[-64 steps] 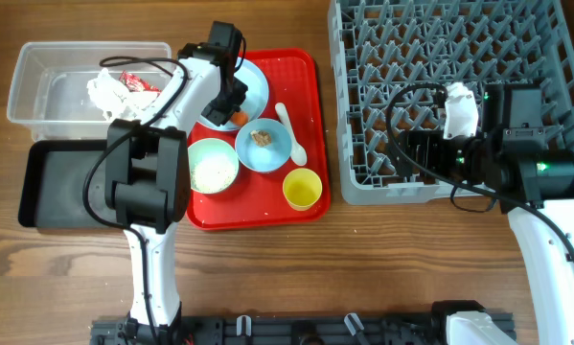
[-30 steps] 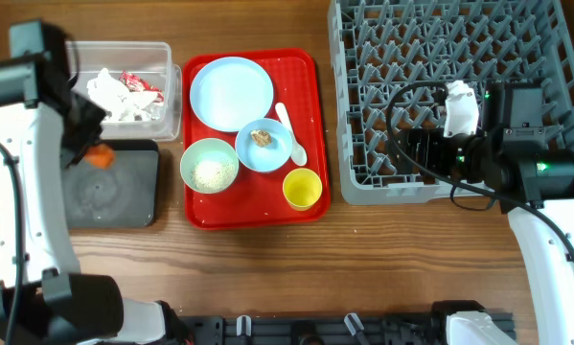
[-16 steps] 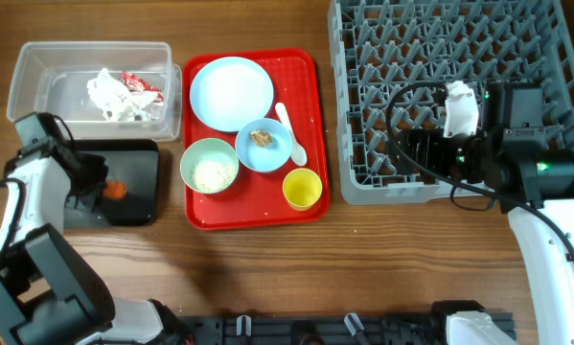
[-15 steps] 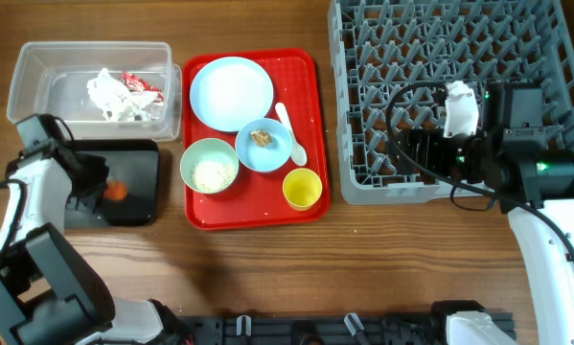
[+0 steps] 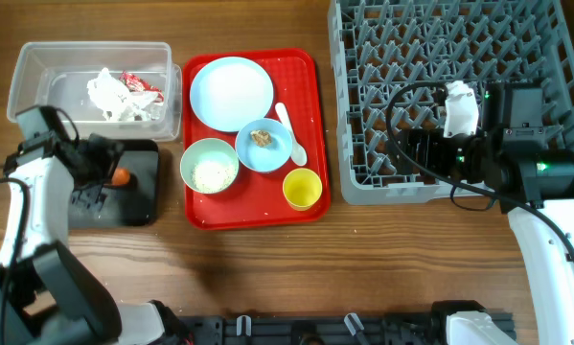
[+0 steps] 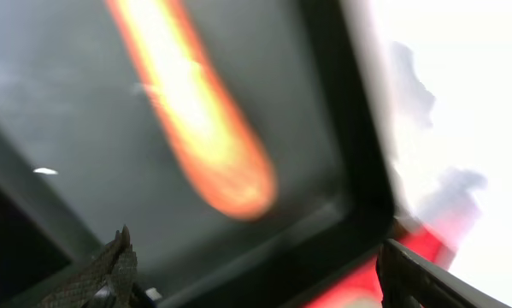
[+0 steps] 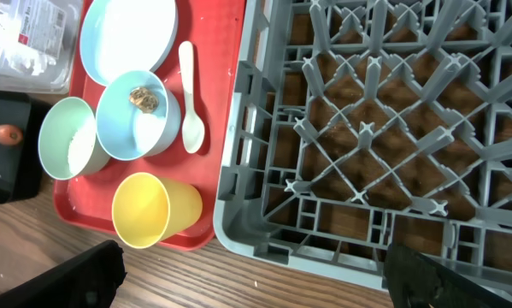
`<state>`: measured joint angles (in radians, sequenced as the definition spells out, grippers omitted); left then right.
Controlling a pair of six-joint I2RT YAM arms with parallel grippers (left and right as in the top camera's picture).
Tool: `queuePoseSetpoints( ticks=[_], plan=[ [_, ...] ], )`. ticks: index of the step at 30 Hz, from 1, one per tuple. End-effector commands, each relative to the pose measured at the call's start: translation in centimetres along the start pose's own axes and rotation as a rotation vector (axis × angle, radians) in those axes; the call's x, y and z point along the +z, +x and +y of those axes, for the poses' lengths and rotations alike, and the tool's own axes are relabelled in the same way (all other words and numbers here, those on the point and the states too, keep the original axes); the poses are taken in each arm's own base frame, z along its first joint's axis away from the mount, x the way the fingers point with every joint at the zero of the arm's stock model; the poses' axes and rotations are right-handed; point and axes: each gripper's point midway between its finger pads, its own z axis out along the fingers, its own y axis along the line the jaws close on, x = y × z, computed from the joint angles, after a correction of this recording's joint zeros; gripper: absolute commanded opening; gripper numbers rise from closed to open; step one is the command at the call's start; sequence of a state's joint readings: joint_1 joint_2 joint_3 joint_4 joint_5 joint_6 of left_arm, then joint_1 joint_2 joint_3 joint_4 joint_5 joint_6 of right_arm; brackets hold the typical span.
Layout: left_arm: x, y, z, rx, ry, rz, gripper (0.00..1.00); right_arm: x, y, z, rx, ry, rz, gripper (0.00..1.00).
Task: Sort waste into correct bins and load items into the dishwasher rack
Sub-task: 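Grasp the green bowl of rice with the left gripper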
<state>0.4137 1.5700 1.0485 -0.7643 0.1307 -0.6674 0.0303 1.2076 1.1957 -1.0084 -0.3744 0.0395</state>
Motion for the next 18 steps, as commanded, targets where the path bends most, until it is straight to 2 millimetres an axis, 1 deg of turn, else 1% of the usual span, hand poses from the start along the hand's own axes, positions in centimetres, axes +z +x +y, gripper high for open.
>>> queuePoseSetpoints(
  ticks=[1, 3, 4, 5, 7, 8, 11, 13, 15, 16, 18],
  plan=[
    [-4.1, 3.8, -6.2, 0.366, 0.164, -0.019, 0.92, 0.0, -0.3, 0.5, -0.017, -0.022, -0.005, 1.00],
    [-5.2, 7.0, -8.6, 0.577, 0.216, -0.024, 0.91, 0.0, -0.3, 0.5, -0.017, -0.022, -0.005, 1.00],
    [-5.4, 9.1, -9.7, 0.718, 0.234, -0.021, 0.92, 0.0, -0.3, 0.5, -0.017, -0.022, -0.005, 1.00],
    [-5.3, 10.6, -10.3, 0.808, 0.234, -0.018, 0.92, 0.0, -0.3, 0.5, -0.018, -0.022, -0.007, 1.00],
    [-4.4, 13.1, -10.8, 0.949, 0.194, -0.018, 0.92, 0.0, -0.5, 0.5, -0.020, -0.022, -0.014, 1.00],
    [-3.6, 14.6, -11.1, 1.037, 0.160, -0.015, 0.91, 0.0, -0.6, 0.5, -0.021, -0.023, -0.018, 1.00],
    [-1.4, 18.1, -11.3, 1.253, 0.125, 0.036, 0.87, 0.0, -0.6, 0.5, -0.021, -0.022, -0.018, 1.00],
    [0.1, 20.1, -11.1, 1.379, 0.107, 0.082, 0.83, 0.1, -0.6, 0.5, -0.021, -0.022, -0.016, 1.00],
    [1.2, 21.3, -10.7, 1.437, 0.090, 0.115, 0.83, 0.0, -0.6, 0.5, -0.021, -0.022, -0.017, 1.00],
    [1.7, 21.8, -10.5, 1.464, 0.080, 0.132, 0.81, 0.0, -0.6, 0.5, -0.021, -0.022, -0.017, 1.00],
    [2.5, 22.0, -10.1, 1.474, 0.055, 0.150, 0.77, 0.0, -0.6, 0.5, -0.021, -0.022, -0.017, 0.99]
  ],
)
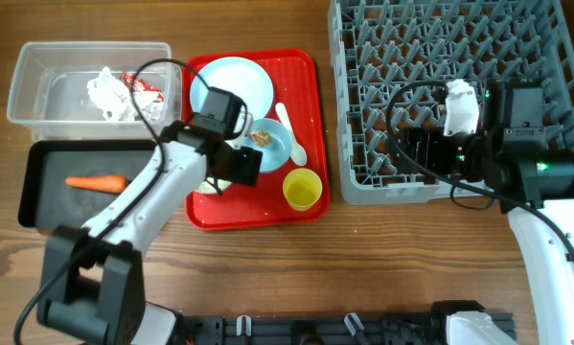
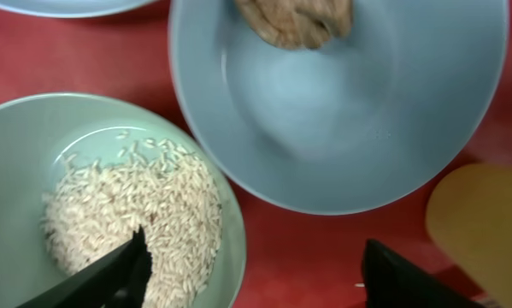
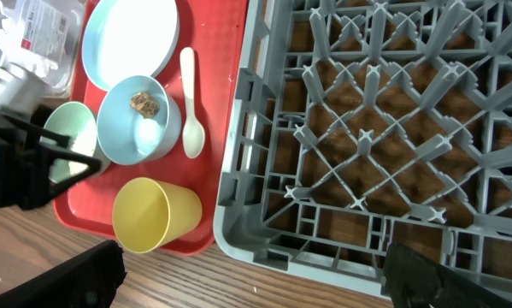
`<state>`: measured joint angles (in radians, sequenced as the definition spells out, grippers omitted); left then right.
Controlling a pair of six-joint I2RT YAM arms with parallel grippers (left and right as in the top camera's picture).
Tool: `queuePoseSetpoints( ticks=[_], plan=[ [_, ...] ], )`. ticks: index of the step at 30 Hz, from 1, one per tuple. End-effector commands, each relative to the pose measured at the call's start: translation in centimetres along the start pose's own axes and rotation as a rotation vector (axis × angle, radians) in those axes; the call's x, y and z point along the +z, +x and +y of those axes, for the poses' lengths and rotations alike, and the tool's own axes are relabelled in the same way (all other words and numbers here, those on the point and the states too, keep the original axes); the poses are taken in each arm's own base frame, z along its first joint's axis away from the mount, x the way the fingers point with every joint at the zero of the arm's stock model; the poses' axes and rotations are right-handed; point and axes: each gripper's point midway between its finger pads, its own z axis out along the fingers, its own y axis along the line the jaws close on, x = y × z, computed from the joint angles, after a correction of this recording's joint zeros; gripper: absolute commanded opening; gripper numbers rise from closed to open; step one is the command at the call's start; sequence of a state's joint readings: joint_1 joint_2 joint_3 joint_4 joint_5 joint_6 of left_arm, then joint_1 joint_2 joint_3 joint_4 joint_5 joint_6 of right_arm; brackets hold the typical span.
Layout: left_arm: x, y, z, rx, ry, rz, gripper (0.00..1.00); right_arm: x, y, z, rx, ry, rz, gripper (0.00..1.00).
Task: Sort waste into correct bins and load items into the dishwasher rack
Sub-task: 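Grasp the green bowl of rice with the left gripper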
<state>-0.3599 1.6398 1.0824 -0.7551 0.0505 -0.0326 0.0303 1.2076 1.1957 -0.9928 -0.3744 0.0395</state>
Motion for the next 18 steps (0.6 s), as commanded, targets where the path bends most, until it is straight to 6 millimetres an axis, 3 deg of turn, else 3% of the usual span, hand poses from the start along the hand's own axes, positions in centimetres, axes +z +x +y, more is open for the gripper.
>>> queuePoseSetpoints(
  ticks=[1, 8, 10, 13, 18],
  plan=[
    [1.5, 0.3, 0.0, 0.098, -0.025, 0.042, 0.73, 0.1, -0.2, 0.5, -0.015, -0.022, -0.002, 1.00],
    [2.6, 1.3, 0.3, 0.090, -0.040, 0.097, 0.29, 0.1, -0.2, 0.5, -0.015, -0.022, -0.001, 1.00],
    [2.6, 1.6, 0.4, 0.090, -0.041, 0.108, 0.25, 0.1, -0.2, 0.5, -0.015, -0.022, 0.000, 0.99],
    [3.0, 2.4, 0.6, 0.090, -0.047, 0.127, 0.34, 0.1, -0.1, 0.5, -0.014, -0.022, 0.001, 1.00],
    [3.2, 2.9, 0.7, 0.090, -0.050, 0.138, 0.11, 0.1, -0.1, 0.5, -0.014, -0.022, 0.001, 1.00]
  ],
)
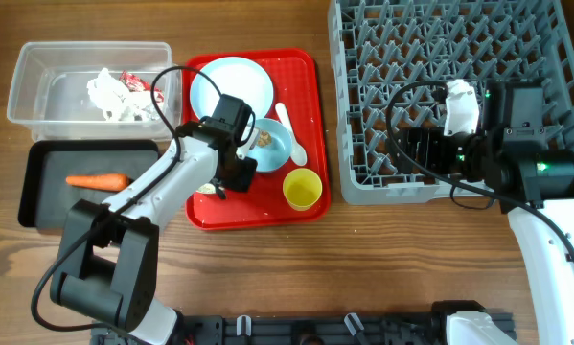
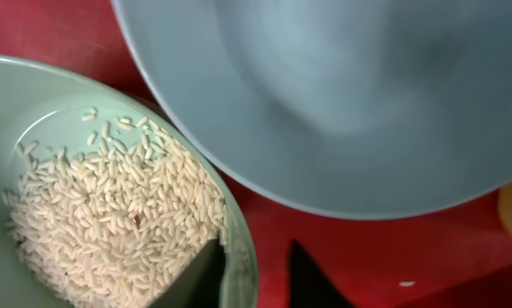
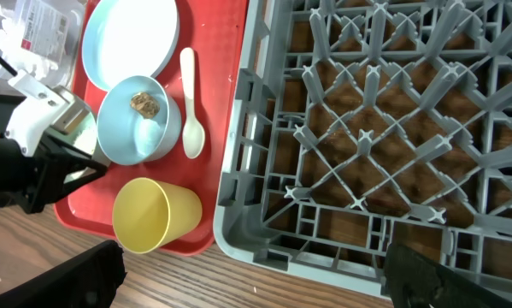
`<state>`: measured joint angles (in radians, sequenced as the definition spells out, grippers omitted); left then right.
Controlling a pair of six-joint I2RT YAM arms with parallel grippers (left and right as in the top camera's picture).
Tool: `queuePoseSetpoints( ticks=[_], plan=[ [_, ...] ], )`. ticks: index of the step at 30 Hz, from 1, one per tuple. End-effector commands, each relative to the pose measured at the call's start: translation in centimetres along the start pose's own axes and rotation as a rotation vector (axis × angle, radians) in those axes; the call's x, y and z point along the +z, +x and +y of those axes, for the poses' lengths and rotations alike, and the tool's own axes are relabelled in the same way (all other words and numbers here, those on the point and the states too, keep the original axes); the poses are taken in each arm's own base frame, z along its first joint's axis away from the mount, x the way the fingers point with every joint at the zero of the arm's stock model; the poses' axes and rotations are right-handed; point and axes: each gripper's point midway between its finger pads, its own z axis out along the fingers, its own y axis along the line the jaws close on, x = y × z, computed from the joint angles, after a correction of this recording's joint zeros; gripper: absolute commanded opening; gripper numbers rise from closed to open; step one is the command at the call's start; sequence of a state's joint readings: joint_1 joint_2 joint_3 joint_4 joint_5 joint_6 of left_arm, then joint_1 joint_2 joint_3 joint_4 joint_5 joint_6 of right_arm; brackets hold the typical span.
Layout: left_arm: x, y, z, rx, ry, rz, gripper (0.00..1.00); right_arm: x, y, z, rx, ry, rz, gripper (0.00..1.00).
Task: Sort waste into correct bins and load items into the dishwasher rack
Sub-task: 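Grasp the green bowl of rice with the left gripper, then tip the green bowl over the black tray to pour out rice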
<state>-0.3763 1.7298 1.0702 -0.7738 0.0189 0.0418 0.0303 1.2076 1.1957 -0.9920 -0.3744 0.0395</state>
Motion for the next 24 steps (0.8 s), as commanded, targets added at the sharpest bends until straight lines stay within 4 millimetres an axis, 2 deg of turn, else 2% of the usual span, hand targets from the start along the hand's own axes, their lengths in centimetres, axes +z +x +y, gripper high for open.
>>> queuePoseSetpoints(
  ticks=[1, 2, 8, 12, 16, 19, 24],
  plan=[
    [0.5, 0.6, 0.2, 0.003, -0.013, 0.018, 0.07, 0.1, -0.1, 0.5, -0.013, -0.022, 0.002, 1.00],
    [0.5, 0.6, 0.2, 0.003, -0.013, 0.019, 0.04, 0.1, -0.1, 0.5, -0.013, -0.022, 0.002, 1.00],
    [0.4, 1.0, 0.2, -0.053, -0.015, 0.033, 0.04, 0.1, 0.0, 0.4, -0.012, -0.021, 0.006, 1.00],
    [-1.0, 0.9, 0.5, -0.113, -0.023, 0.023, 0.04, 0.1, 0.0, 0.4, -0.012, -0.022, 0.006, 1.00],
    [-4.6, -0.7, 0.4, -0.171, -0.014, -0.050, 0.04, 0.1, 0.0, 0.4, -0.012, -0.022, 0.005, 1.00],
    [-8.4, -2.2, -0.1, -0.219, 0.022, -0.148, 0.04, 0.1, 0.0, 0.4, -0.012, -0.021, 0.006, 1.00],
    [-13.2, -2.5, 0.0, -0.291, 0.098, -0.277, 0.04, 0.1, 0.1, 0.4, -0.011, -0.021, 0.009, 1.00]
  ],
)
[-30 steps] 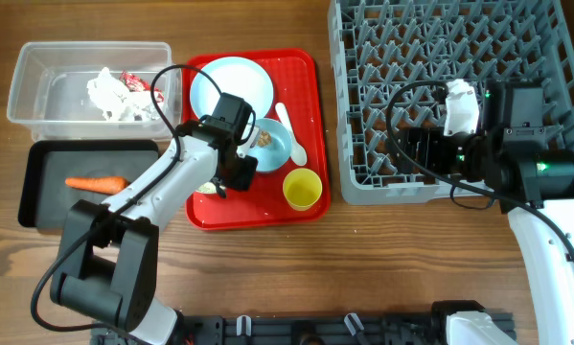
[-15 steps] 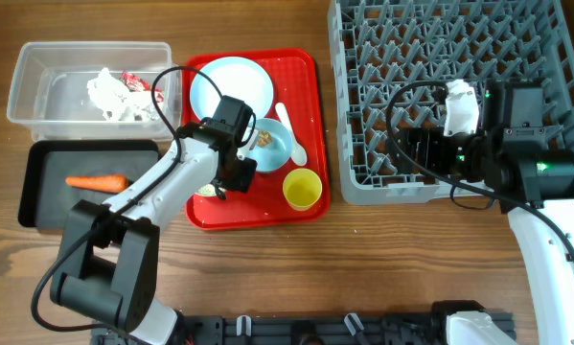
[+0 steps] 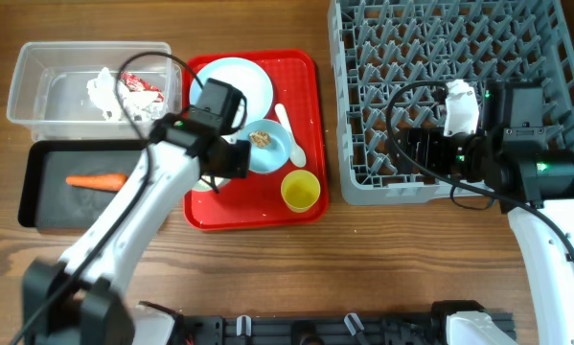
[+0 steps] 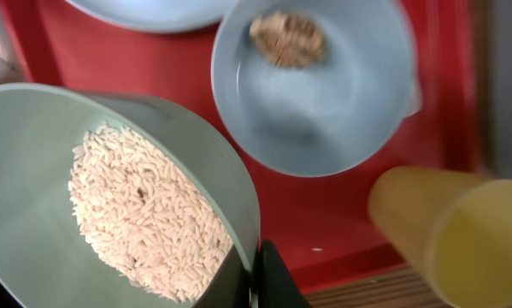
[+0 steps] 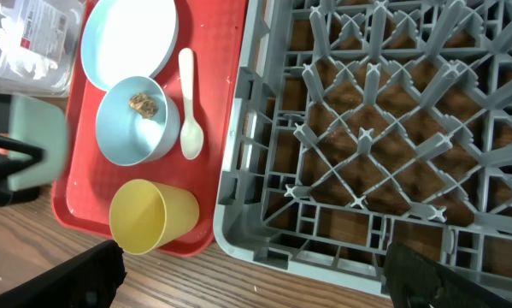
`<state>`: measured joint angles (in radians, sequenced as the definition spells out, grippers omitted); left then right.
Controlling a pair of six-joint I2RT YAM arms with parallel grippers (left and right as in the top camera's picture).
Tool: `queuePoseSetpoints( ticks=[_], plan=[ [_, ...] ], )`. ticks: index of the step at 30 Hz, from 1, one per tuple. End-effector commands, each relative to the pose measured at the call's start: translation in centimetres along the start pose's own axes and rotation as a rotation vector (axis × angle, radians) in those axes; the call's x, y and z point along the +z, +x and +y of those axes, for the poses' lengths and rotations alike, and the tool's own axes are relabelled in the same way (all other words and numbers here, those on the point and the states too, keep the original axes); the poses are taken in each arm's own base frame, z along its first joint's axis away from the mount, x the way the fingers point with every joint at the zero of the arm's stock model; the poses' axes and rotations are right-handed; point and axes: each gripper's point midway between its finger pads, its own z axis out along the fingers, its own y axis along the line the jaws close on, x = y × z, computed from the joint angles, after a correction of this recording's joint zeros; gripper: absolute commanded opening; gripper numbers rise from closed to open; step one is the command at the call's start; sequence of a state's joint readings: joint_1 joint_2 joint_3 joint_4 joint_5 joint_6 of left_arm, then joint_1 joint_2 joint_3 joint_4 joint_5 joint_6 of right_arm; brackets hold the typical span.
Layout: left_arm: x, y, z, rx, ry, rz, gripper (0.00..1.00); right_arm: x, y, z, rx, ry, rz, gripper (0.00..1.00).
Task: Sort waste into correct bins and load items into the dishwasher rack
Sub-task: 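Tip the green bowl over the black tray to pour out rice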
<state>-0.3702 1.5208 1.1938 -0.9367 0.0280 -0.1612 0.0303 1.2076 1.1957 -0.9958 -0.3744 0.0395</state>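
Observation:
A green bowl of rice (image 4: 110, 197) hangs tilted above the red tray (image 3: 306, 91), with my left gripper (image 4: 254, 275) shut on its rim. Still on the tray are a blue bowl with a food scrap (image 3: 264, 144), a pale plate (image 3: 231, 88), a white spoon (image 3: 291, 129) and a yellow cup (image 3: 301, 191). The carrot (image 3: 95, 180) lies in the black tray (image 3: 37, 206). My right gripper (image 5: 256, 287) hovers open over the front left corner of the grey dishwasher rack (image 3: 440, 57), holding nothing.
A clear bin (image 3: 37, 72) with crumpled wrappers (image 3: 114, 91) stands at the back left, behind the black tray. The left arm (image 3: 124, 220) crosses the wooden table (image 3: 363, 268) in front of the trays.
My left gripper has shut on the green bowl's rim. The bowl, which rested on the tray, is now raised, tilted and shifted towards the tray's left edge. The right arm has not moved.
My left gripper was open low over the carrot in the black tray. Then it stood open above the green and blue bowls on the red tray. Then its fingers straddled the rice bowl's rim, and now it holds that bowl raised.

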Motion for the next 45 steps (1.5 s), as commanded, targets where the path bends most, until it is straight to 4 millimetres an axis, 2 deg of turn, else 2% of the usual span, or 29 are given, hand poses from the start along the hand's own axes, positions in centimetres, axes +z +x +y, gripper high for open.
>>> queuePoseSetpoints(
  ticks=[1, 4, 8, 16, 22, 28, 31, 39, 45],
  plan=[
    [-4.6, -1.2, 0.1, -0.106, 0.089, -0.112, 0.04, 0.1, 0.0, 0.4, -0.012, -0.022, 0.006, 1.00],
    [-6.4, -0.8, 2.3, -0.191, 0.114, -0.133, 0.04, 0.1, 0.0, 0.4, -0.012, -0.022, 0.006, 1.00],
    [-7.0, -0.1, 7.1, -0.335, 0.087, -0.122, 0.04, 0.0, 0.0, 0.5, -0.012, -0.022, 0.005, 1.00],
    [-7.7, 0.0, 14.6, -0.465, 0.361, -0.213, 0.04, 0.1, -0.1, 0.5, -0.012, -0.022, 0.004, 1.00],
    [-6.7, -0.3, 18.0, -0.553, 0.619, -0.296, 0.04, 0.0, 0.0, 0.5, -0.012, -0.022, 0.005, 1.00],
    [-6.1, 0.0, 19.5, -0.644, 0.854, -0.362, 0.04, 0.1, -0.1, 0.5, -0.012, -0.022, 0.005, 1.00],
    [-6.5, 0.9, 20.4, -0.736, 0.886, -0.358, 0.04, 0.1, 0.1, 0.4, -0.009, -0.022, 0.010, 1.00],
    [-9.7, 1.3, 23.1, -0.878, 0.986, -0.506, 0.04, 0.1, 0.1, 0.4, 0.015, -0.022, 0.010, 1.00],
    [-12.3, 0.5, 24.0, -0.919, 1.098, -0.633, 0.04, 0.1, 0.1, 0.4, 0.017, -0.021, 0.013, 1.00]
  ],
)
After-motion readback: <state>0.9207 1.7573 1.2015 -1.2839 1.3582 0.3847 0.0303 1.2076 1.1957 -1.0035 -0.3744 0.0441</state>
